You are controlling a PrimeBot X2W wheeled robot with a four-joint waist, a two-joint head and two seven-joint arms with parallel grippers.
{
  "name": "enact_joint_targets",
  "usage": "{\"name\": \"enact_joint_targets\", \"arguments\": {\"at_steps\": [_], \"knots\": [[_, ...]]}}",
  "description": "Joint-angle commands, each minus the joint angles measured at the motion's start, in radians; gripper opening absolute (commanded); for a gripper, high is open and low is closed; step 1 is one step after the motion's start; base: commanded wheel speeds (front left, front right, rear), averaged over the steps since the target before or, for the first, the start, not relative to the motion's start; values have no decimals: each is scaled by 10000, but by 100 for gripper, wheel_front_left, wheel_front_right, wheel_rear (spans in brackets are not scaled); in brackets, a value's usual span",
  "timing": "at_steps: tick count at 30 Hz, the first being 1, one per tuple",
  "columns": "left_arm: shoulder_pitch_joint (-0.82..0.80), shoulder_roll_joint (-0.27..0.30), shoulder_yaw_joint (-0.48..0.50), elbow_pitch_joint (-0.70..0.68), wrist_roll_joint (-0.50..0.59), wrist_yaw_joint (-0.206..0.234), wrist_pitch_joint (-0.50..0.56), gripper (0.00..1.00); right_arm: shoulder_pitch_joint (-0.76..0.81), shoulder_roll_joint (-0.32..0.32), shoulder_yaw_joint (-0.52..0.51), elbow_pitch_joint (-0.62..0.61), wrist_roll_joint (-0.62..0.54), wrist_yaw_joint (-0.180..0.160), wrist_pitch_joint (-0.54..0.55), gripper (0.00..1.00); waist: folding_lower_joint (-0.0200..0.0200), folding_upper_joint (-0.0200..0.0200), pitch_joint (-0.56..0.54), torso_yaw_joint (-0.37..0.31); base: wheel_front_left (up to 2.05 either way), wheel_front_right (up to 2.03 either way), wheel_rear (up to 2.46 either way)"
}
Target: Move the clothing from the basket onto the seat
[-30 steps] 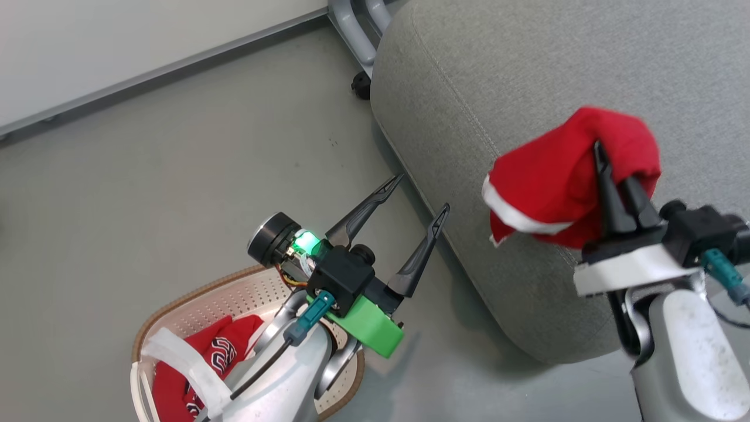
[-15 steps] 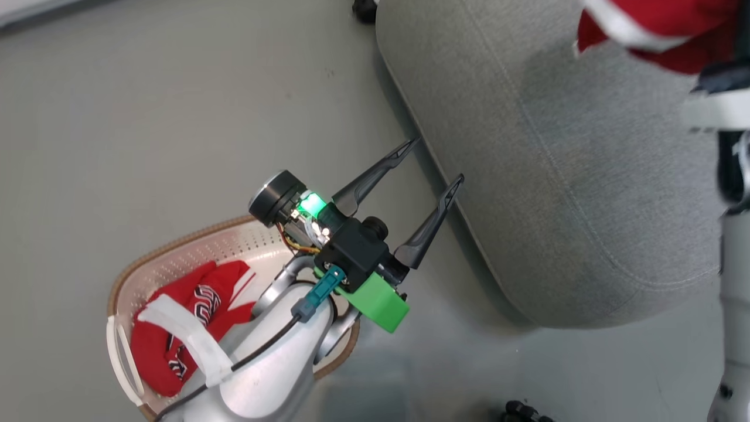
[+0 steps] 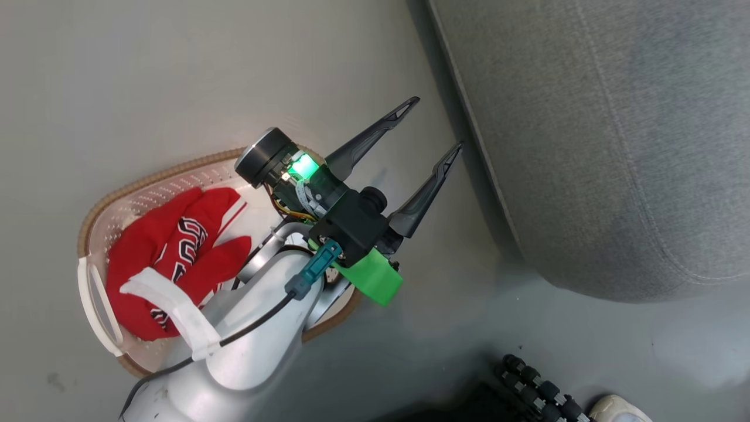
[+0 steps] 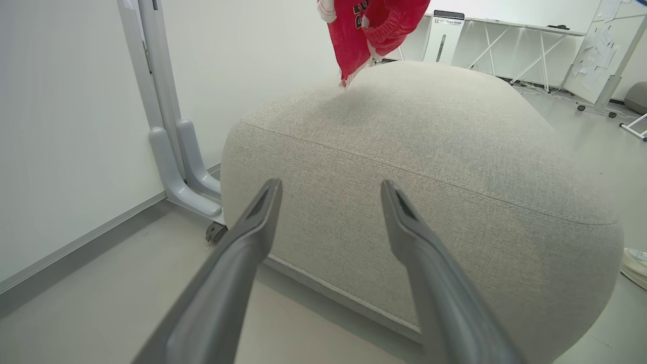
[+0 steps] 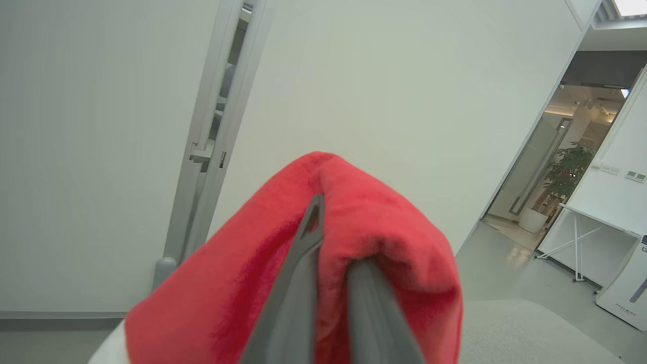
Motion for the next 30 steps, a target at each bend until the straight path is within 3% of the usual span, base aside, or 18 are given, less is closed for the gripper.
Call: {"name": "enact_joint_targets", "arguments": {"at_steps": [1, 8, 13, 24, 25, 26, 27, 30], "knots": [[-187, 95, 21, -27, 90, -44, -6, 100, -215, -139, -113, 246, -69, -10, -6, 0, -1, 105, 611, 229, 0, 0, 0], [-253, 250, 37, -56, 142, -44, -4, 100, -669, -420, -90, 2026, -361, -12, -5, 0, -1, 105, 978, 312, 0, 0, 0], [-261, 306, 22, -34, 153, -44, -6, 100, -737, -282, -209, 3044, -308, -12, -6, 0, -1, 105, 1057, 308, 0, 0, 0], [-315, 253, -17, 44, 71, -44, -6, 100, 60, 230, -453, 4028, 93, -10, -5, 0, -1, 105, 877, 270, 0, 0, 0], [-297, 256, -15, 53, 61, -44, -6, 100, 120, 249, -437, 4024, 82, -10, -5, 19, -1, 105, 818, 263, 0, 0, 0], [-279, 254, -15, 58, 51, -44, -4, 100, 156, 262, -470, 4003, 98, -10, -5, 55, -1, 105, 769, 262, 0, 0, 0], [-244, 255, -3, 58, 48, -43, -6, 100, 234, 310, -504, 3915, 134, -12, -6, 100, -1, 105, 679, 257, 0, 0, 0], [-40, 227, 72, 43, -8, 4, -6, 100, 593, 468, -520, 3580, 189, -10, -5, 100, -1, 105, 365, 224, 0, 0, 0]]}}
